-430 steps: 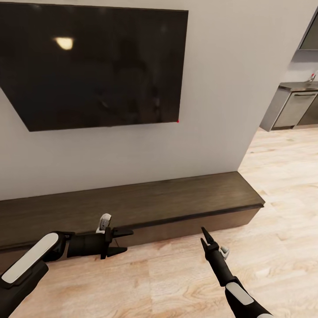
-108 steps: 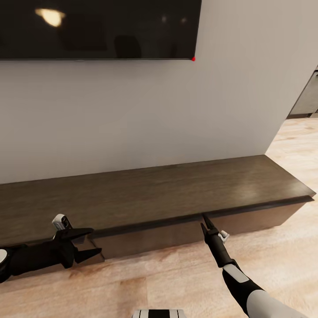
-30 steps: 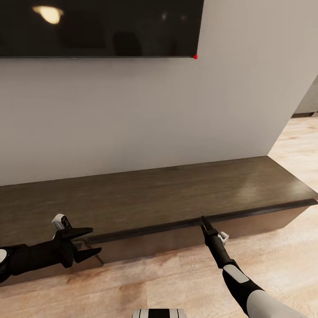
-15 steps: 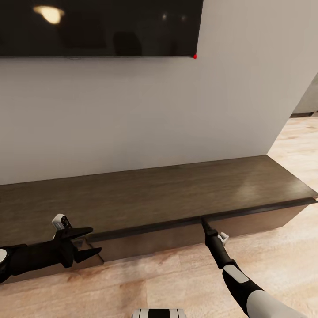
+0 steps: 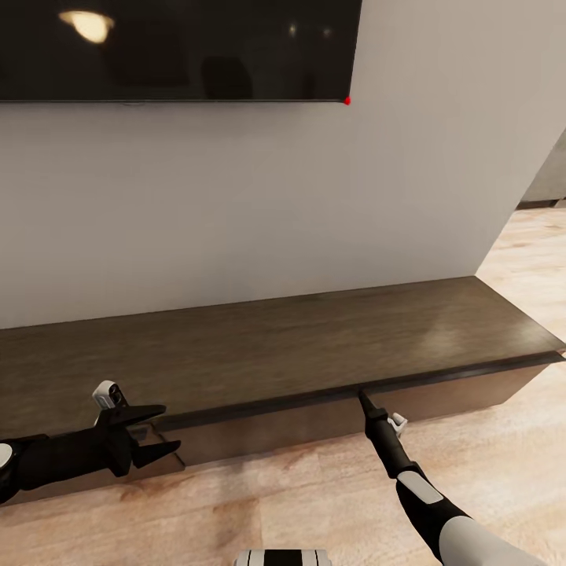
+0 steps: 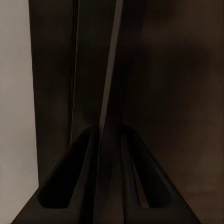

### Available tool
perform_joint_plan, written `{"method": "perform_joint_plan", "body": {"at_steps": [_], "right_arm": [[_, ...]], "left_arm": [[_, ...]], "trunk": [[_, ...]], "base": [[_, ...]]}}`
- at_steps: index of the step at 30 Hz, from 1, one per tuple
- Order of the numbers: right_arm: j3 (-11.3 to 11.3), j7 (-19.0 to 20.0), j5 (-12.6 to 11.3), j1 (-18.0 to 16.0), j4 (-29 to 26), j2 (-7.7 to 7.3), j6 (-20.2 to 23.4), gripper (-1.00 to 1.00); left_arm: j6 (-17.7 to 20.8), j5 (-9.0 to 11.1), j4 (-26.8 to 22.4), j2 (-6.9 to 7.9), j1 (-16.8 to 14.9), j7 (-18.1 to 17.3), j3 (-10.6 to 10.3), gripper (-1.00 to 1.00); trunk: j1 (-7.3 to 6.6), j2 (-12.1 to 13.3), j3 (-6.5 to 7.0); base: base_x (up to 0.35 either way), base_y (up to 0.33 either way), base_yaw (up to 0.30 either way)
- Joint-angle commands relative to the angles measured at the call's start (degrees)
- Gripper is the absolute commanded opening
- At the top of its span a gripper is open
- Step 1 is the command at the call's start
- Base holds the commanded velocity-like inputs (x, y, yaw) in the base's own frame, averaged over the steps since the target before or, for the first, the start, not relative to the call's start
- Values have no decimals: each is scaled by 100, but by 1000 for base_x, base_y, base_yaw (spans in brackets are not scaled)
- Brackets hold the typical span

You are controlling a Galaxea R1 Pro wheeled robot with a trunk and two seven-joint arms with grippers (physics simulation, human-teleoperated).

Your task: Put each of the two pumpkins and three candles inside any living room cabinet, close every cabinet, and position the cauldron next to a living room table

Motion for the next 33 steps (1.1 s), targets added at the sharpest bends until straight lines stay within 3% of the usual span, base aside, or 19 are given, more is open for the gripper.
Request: {"method": "perform_joint_plan", "body": {"at_steps": [1,14,33], "right_arm": [[44,53,-83,-7,-10,-4,24,-100],[45,53,-75,-7,-10,-2,24,-100],[51,53,-74,-7,-10,-2,24,-100]], "left_arm": [[1,-34,6,8,-8,-58,-17,100],[1,-34,6,11,-8,-58,-17,100],[1,-34,-3,5,-9,-58,-17,100]], "trunk": [[-2,-2,-3],[-2,-2,-3],[-2,-2,-3]], "base": [[0,0,0],[-6,0,0],[-141,0,0]]}}
